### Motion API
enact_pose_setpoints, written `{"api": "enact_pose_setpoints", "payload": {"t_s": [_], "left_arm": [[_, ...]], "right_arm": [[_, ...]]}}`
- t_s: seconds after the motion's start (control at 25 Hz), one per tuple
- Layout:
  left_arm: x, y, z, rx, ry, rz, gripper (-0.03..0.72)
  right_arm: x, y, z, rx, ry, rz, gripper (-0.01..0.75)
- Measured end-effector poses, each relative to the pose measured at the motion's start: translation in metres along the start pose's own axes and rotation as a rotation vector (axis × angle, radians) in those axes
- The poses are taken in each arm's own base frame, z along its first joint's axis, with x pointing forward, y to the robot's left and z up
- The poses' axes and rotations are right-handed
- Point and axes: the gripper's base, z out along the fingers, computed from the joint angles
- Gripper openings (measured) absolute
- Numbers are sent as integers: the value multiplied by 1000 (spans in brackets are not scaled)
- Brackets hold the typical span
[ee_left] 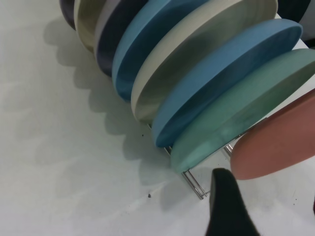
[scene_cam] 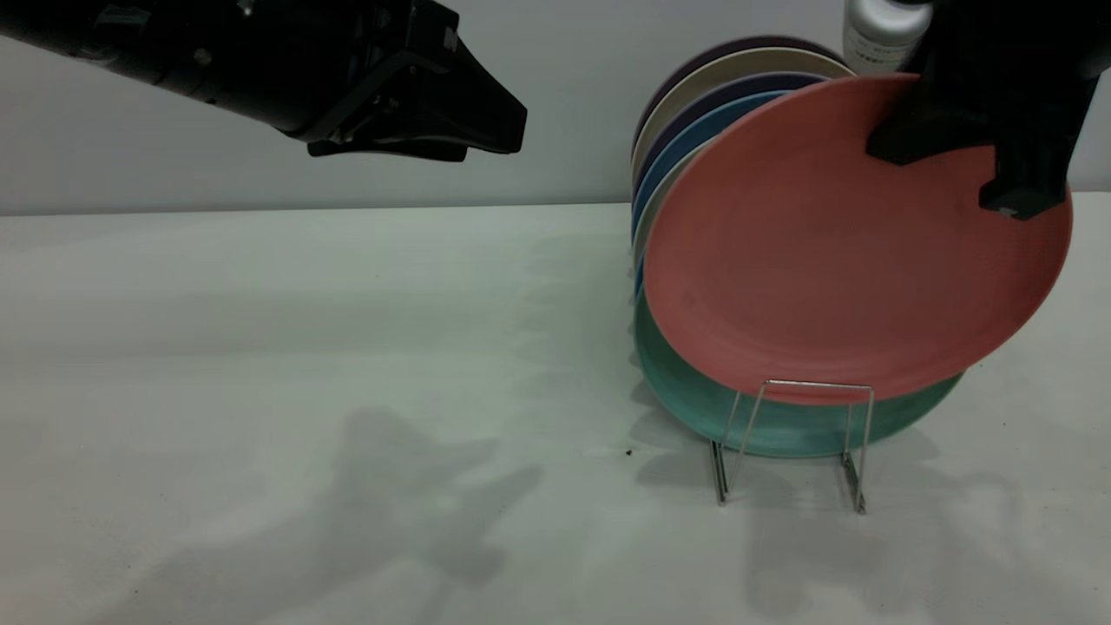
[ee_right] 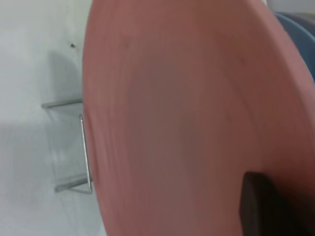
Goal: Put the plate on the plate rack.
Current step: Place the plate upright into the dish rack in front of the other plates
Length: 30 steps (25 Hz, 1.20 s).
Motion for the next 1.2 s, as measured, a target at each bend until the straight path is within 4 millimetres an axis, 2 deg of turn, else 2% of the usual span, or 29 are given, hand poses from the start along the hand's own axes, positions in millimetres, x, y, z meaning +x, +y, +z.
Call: {"api": "enact_pose_setpoints", "payload": {"t_s": [0.4,0.64,0.88,1.2], "left_arm": [[0,0,0,5,0,0,451],[0,0,0,5,1,0,451],[0,0,0,5,1,0,451],[0,0,0,5,1,0,451]], "right_arm": [[2,5,11,-32,13,23,92],[-8,11,15,-40,-11,-4,92],[-7,18,28,-67,0,-11,92],[-7,17,29,-60,-2,-11,92]]}}
